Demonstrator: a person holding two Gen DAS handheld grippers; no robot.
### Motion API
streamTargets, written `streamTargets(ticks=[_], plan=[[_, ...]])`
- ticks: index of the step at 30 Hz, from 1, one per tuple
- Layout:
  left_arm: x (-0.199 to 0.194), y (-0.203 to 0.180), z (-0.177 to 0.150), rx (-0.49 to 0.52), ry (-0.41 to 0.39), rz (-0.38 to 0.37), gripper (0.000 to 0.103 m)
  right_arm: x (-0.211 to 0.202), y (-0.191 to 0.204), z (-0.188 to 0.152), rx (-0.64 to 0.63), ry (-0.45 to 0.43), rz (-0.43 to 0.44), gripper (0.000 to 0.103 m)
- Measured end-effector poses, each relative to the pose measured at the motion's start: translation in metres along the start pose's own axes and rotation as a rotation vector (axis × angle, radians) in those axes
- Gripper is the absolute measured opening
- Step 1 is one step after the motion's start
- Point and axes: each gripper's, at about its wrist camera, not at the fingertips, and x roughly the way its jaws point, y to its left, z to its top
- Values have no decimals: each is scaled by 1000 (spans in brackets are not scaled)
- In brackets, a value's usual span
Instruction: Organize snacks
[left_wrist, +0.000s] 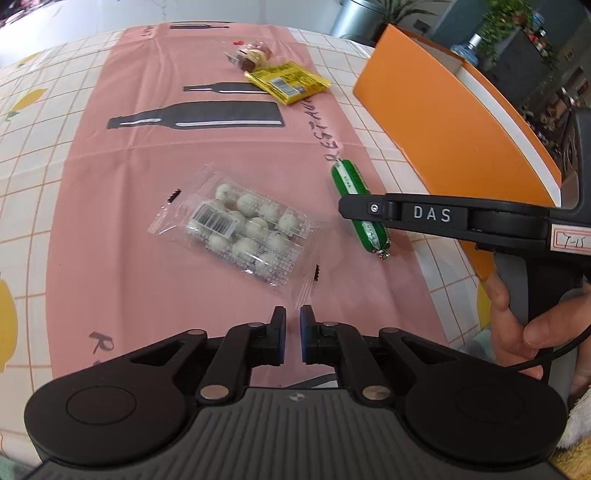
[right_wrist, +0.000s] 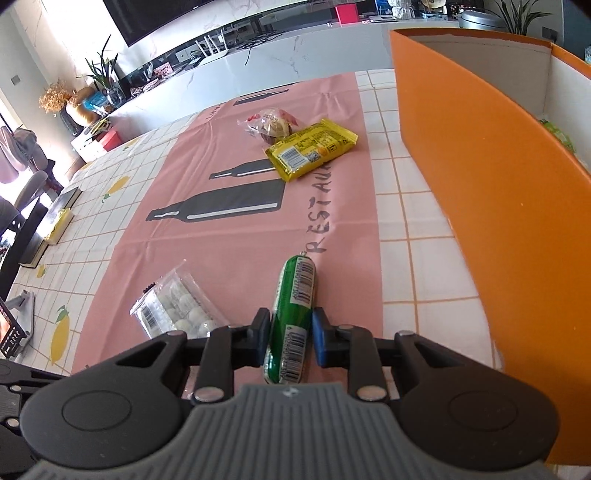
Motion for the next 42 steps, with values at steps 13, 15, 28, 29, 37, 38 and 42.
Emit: streamTargets(ticks=[13,15,28,29,37,38,42], plan=[[-12,24,6,-308,-176,121,68,4,16,-9,-58,64,133,21],[-12,27,8,-326,-182,144,68,6,17,-11,-50,81,160,21],[13,7,37,-249,-166,317,82,5,15,-7,-70,53,91,21],[16,4,39,-242,-160,332,82,5,14,-7,-67,52,92,21],[31,-6,41,-229,-143,430,84,6,16,-5,-94,30,48,21],[31,-6,41,-233,-151,432,84,6,17,-5,-100,26,42,21],[29,-5,40,-233,-165,430,84,8,19,-4,-115,18,24,21]])
